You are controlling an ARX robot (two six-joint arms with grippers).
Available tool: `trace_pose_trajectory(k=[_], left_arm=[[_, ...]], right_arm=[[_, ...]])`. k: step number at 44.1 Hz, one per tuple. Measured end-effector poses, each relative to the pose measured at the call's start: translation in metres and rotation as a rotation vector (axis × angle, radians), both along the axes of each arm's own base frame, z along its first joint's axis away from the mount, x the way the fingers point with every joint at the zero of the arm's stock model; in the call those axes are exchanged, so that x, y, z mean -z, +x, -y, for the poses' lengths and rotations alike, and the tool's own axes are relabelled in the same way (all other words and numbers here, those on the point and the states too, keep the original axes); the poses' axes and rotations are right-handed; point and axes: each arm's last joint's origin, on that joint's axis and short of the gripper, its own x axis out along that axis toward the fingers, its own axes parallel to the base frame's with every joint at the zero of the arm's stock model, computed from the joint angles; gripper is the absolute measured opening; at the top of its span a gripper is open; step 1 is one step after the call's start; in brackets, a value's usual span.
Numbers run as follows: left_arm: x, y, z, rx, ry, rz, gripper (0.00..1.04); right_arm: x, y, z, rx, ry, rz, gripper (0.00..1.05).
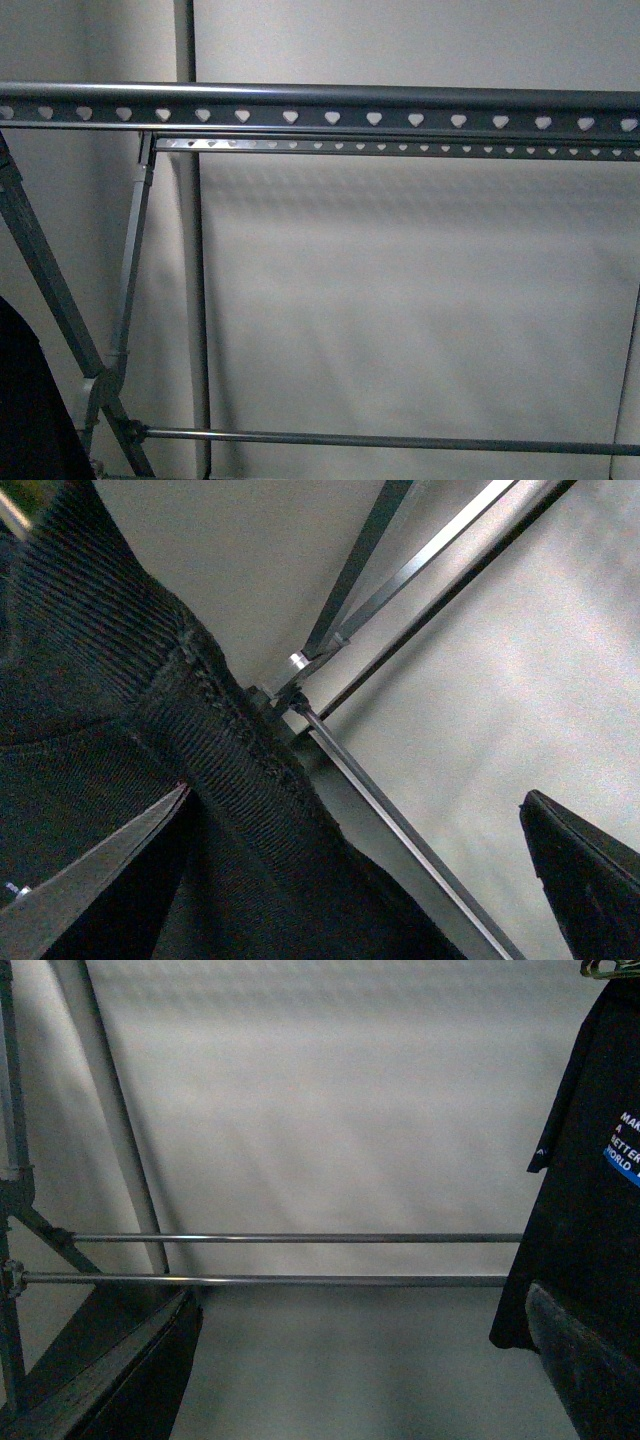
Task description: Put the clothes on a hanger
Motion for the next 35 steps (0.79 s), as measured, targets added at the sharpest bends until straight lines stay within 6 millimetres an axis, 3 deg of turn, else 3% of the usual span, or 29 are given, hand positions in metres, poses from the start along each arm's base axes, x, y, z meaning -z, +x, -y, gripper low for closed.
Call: trace_pose_trajectory(k=[9,13,21,28,35], left_arm=[[0.006,0.011,-0.007,-0.012,-0.016,-0.048,0.81],[0.014,0.015,-0.012,-0.008,-0.031,-0.091,0.62],[0.023,0.016,-0.016,0.014,-0.054,-0.144,0.36],[0.024,0.013,-0.024,0.062,-0.088,-0.146,0.06],[0.024,-0.017,-0.017,0.213,-0.083,-0.168,0.05]], right_arm=[[0.0,0.0,0.0,0.0,0.0,0.0,0.97],[0.0,0.0,0.0,0.0,0.0,0.0,0.97],[0.0,0.0,0.0,0.0,0.0,0.0,0.97],[0.0,0.0,0.0,0.0,0.0,0.0,0.97],[0.0,0.0,0.0,0.0,0.0,0.0,0.97]])
